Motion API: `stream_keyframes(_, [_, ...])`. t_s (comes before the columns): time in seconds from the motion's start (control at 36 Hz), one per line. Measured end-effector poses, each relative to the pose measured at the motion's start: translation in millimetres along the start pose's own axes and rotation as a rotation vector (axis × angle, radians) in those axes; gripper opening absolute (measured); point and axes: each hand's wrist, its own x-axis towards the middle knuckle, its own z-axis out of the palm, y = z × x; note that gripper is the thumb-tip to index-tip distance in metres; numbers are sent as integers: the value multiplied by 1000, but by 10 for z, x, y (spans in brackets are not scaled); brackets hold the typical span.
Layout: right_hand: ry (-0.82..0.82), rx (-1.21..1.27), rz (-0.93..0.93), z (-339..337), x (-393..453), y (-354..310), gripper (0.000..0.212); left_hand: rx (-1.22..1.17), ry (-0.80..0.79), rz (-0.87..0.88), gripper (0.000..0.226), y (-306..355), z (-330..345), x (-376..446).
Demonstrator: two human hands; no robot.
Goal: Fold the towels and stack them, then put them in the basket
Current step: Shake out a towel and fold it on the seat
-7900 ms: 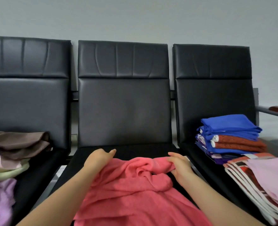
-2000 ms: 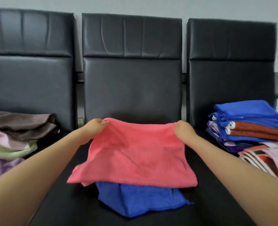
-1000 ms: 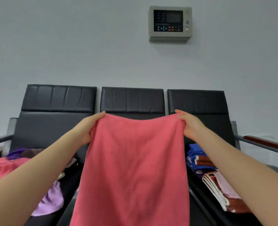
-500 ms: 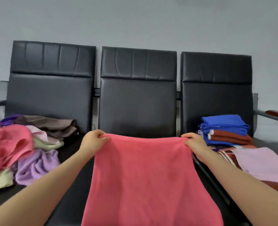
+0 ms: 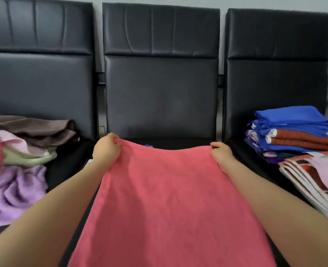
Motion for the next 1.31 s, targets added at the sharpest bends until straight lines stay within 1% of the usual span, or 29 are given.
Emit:
stream_keyframes(0.06, [-30,-72,-6,63,3,22,44,68,-78,-27,30,-56,67,3])
stream_keyframes(0.11, [-62,-101,-20,75,-36,-29,48,144,-192,-76,47,-69,96,-41])
stream_keyframes(0.17, [-116,-181,-31,28,-109,-94,55,214,-250,-103,61,-38,69,-136])
stream_keyframes(0.25, [-152,-457,-61,-127,-252,-166,63,269,-185,-48,61,13,-22,-266])
stream_keyframes(0.31, [-168,-566,-108,-286,-387,-210,64,246,-165,-11,57,88,-141,-382])
stream_keyframes(0.36, [-203,-564,-119,-452,-539,-232,63,169,-190,7,52,195,-246,-513])
stream_keyframes(0.44, [-239,-515,-99,-712,-840,-265,56,62,-265,89,44,401,-400,-782])
stream_keyframes(0.47, [-245,-487,-87,-758,-901,-262,52,15,-283,117,42,472,-421,-862])
stream_keyframes(0.53, [-247,-448,-74,-897,-1140,-231,43,-81,-339,174,28,634,-471,-1168])
stream_keyframes(0.58, [-227,-461,-79,-998,-1339,-179,34,-127,-393,232,19,738,-470,-1469])
stream_keyframes(0.67, [-218,-459,-37,-1137,-1588,-69,27,-66,-458,337,19,757,-419,-1819])
stream_keyframes(0.78, [-290,-423,57,-1296,-1835,93,17,6,-504,401,17,726,-425,-2095])
stream_keyframes(0.83, [-312,-365,40,-1353,-1956,152,15,22,-516,420,16,694,-448,-2192])
stream_keyframes(0.89, [-334,-346,17,-1377,-2045,190,18,36,-535,438,15,643,-453,-2241])
stream_keyframes(0.92, [-340,-349,11,-1373,-2066,203,22,39,-550,447,17,620,-457,-2262])
stream_keyframes(0.94, [-337,-364,2,-1368,-2086,207,27,42,-563,463,23,607,-461,-2290])
stream_keyframes(1.03, [-297,-475,-34,-1330,-2114,193,38,50,-578,509,65,589,-476,-2359])
stream_keyframes(1.06, [-290,-507,-32,-1320,-2123,181,42,47,-580,520,72,590,-477,-2387])
stream_keyframes(1.11, [-304,-544,-21,-1303,-2136,152,45,36,-581,528,77,584,-472,-2446])
stream_keyframes(1.17, [-356,-524,-16,-1296,-2135,118,36,40,-563,542,76,558,-452,-2487])
stream_keyframes(1.22, [-400,-451,-52,-1300,-2143,85,25,58,-540,546,73,500,-423,-2522])
stream_keyframes(1.31, [-431,-367,-147,-1269,-2170,63,30,75,-513,558,69,406,-398,-2583])
